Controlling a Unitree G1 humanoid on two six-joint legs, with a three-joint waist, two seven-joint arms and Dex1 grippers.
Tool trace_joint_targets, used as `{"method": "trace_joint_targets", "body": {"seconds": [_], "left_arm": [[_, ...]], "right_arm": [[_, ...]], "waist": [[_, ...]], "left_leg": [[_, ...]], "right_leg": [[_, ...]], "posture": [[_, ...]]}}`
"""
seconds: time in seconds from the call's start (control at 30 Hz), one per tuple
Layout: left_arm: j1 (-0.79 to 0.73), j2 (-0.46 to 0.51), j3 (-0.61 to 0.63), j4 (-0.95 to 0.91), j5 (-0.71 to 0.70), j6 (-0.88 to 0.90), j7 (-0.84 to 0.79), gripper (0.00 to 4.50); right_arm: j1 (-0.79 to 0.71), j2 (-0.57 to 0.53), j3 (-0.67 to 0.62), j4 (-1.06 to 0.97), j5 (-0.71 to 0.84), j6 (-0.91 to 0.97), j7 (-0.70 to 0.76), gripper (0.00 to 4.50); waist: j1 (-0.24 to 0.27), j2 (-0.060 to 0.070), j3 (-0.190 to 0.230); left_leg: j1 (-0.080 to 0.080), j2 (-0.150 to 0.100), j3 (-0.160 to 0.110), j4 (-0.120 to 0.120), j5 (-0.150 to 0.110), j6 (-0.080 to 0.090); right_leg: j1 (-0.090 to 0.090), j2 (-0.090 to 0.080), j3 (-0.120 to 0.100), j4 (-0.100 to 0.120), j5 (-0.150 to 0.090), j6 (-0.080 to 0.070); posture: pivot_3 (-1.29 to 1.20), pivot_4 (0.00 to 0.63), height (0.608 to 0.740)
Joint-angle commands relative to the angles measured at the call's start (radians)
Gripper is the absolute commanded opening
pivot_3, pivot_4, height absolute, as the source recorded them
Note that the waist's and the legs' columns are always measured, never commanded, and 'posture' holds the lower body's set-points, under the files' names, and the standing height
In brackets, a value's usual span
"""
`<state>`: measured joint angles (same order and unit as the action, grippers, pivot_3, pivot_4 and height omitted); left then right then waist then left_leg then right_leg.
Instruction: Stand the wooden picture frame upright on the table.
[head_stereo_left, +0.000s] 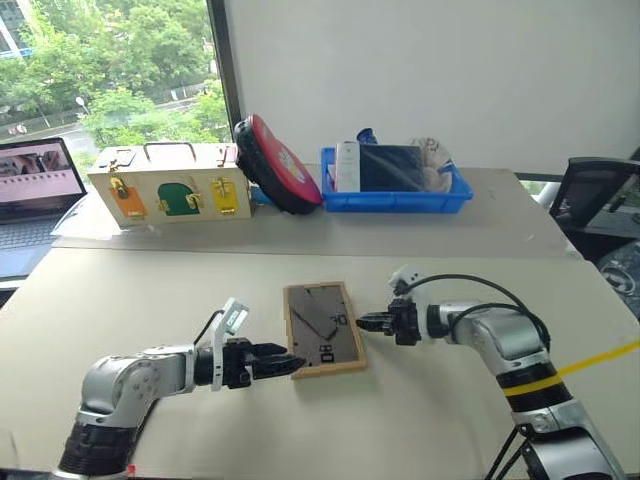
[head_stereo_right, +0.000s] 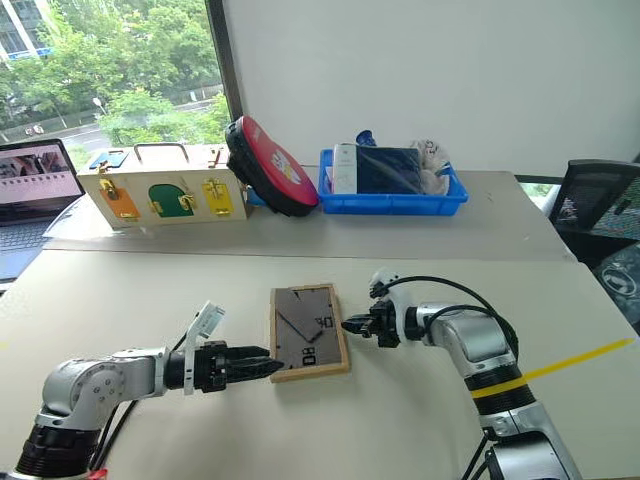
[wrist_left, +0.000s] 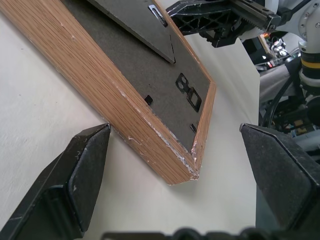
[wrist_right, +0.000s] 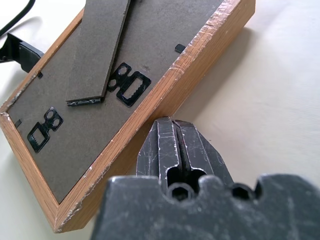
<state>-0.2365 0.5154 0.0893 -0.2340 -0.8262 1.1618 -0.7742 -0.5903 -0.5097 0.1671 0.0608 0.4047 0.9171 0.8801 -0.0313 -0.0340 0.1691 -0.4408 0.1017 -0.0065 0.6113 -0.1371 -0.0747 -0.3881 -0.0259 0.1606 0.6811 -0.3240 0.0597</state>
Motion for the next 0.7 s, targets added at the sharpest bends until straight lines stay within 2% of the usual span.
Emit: {"method": "trace_joint_targets", "body": {"seconds": [0.03, 0.4, 0.7], "left_arm": [[0.031, -0.046, -0.016, -0.034, -0.036, 0.030, 0.043, 4.48], [0.014, -0.120, 0.029, -0.012, -0.069, 0.058, 0.114, 4.48], [-0.008, -0.239, 0.090, 0.025, -0.112, 0.117, 0.238, 4.48]], "right_arm": [[0.005, 0.028, 0.015, -0.053, 0.025, -0.017, 0.023, 0.00], [0.046, 0.046, 0.018, -0.100, 0.029, -0.001, 0.003, 0.00], [0.048, 0.059, 0.009, -0.107, 0.027, 0.001, -0.007, 0.00]], "waist": [[0.000, 0.000, 0.000], [0.000, 0.000, 0.000], [-0.001, 0.001, 0.000]], "left_leg": [[0.000, 0.000, 0.000, 0.000, 0.000, 0.000], [0.000, 0.000, 0.000, 0.000, 0.000, 0.000], [0.000, 0.000, 0.000, 0.001, 0.000, 0.000]], "right_leg": [[0.000, 0.000, 0.000, 0.000, 0.000, 0.000], [0.000, 0.000, 0.000, 0.000, 0.000, 0.000], [0.000, 0.000, 0.000, 0.000, 0.001, 0.001]], "posture": [[0.00, 0.150, 0.719], [0.00, 0.150, 0.719], [0.00, 0.150, 0.719]]}}
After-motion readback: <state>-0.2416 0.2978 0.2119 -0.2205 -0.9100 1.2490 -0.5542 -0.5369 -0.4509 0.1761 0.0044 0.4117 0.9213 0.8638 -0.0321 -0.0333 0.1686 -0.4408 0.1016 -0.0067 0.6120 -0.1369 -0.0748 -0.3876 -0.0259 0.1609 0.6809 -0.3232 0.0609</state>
